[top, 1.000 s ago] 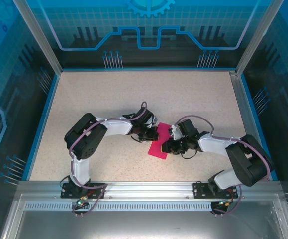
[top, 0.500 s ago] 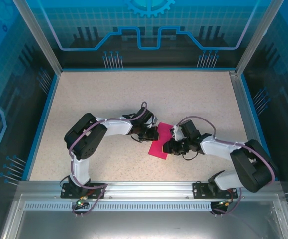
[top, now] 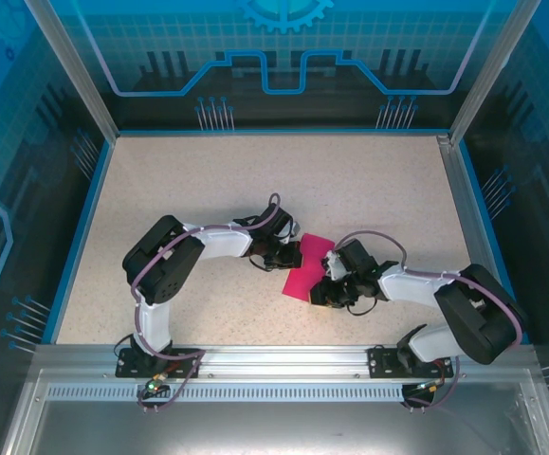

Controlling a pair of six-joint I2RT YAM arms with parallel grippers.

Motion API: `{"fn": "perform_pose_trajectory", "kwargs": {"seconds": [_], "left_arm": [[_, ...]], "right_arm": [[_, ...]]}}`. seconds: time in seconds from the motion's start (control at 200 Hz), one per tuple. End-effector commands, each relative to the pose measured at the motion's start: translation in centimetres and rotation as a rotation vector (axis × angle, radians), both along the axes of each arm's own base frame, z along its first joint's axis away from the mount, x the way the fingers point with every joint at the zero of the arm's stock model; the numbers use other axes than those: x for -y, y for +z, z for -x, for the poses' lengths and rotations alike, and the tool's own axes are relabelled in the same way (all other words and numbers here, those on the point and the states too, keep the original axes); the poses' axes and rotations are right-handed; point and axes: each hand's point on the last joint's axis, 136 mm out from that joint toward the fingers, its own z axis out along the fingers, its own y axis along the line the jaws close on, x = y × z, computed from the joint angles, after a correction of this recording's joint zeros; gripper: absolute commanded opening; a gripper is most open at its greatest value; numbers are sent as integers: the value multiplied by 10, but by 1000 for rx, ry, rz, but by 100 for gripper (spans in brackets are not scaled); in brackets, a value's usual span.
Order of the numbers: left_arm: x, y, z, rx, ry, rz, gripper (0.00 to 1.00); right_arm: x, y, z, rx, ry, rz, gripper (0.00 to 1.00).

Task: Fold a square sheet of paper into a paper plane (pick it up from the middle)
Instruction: Fold the square sheet of paper in half at the center of the table, then fold the triangle a second time at the center of the table.

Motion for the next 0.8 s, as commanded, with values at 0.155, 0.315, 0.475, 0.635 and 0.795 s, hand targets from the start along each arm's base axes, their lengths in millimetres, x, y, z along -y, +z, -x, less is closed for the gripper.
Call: {"fn": "perform_pose_trajectory", "kwargs": {"seconds": [0.155,0.315,0.475,0.635,0.795], "left_arm": [[-11,-1,17,-34,11,-43,4],[-10,11,11,1,33,-19,18],[-13,24,4,12,70,27,32],[-24,33,-4,-4,98,86,45],[-24,36,-12,-32,104,157,53]], "right_arm": [[29,17,-17,141,-63,141,31],[51,28,-35,177,-177,134,40],[51,30,-48,143,-184,84,41],[44,31,-62,127,-196,41,39],[36,28,-74,117,-187,22,32]]}}
